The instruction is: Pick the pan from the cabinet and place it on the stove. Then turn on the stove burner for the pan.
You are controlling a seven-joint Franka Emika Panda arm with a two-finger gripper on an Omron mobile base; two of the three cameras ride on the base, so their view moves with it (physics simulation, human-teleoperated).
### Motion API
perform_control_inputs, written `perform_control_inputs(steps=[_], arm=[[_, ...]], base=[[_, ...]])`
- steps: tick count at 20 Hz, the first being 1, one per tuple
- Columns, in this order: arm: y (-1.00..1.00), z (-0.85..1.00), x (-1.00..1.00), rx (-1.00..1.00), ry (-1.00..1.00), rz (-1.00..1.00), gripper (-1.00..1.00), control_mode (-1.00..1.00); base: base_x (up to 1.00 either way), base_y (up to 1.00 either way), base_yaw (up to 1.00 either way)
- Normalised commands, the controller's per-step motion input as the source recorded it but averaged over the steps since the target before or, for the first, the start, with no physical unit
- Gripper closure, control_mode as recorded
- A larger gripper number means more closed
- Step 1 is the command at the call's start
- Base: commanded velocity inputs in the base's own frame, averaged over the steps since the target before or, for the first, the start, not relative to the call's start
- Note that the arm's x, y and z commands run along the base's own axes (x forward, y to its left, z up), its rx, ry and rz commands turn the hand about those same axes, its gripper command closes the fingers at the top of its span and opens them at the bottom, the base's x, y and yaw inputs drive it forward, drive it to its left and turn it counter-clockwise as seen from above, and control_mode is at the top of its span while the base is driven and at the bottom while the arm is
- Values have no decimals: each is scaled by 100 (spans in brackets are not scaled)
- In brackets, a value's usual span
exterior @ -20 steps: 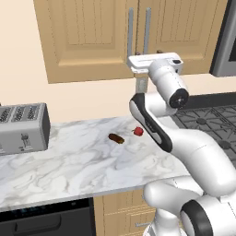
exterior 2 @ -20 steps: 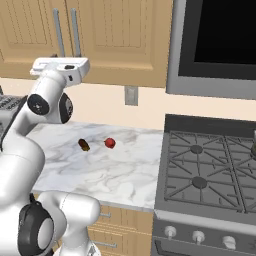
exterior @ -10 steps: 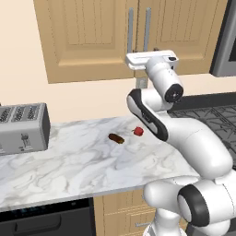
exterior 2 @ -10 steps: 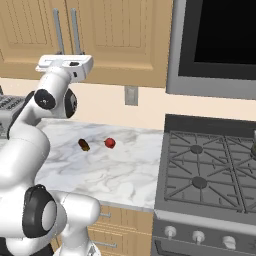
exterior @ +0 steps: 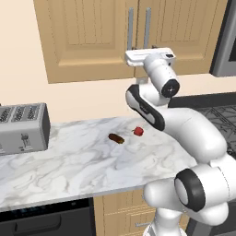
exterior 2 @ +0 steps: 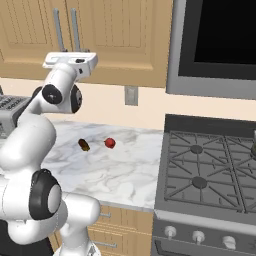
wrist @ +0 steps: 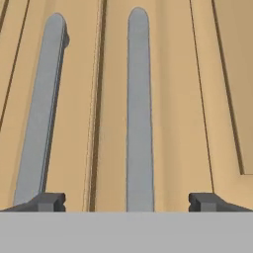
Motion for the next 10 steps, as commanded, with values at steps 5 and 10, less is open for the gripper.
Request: perform_control_inputs(steps=[5, 10], arm=[[0, 0, 33, 0, 0, 0, -100, -100], [0, 0, 29, 0, 0, 0, -100, -100]], base=[[0, 0, 0], [0, 0, 0]])
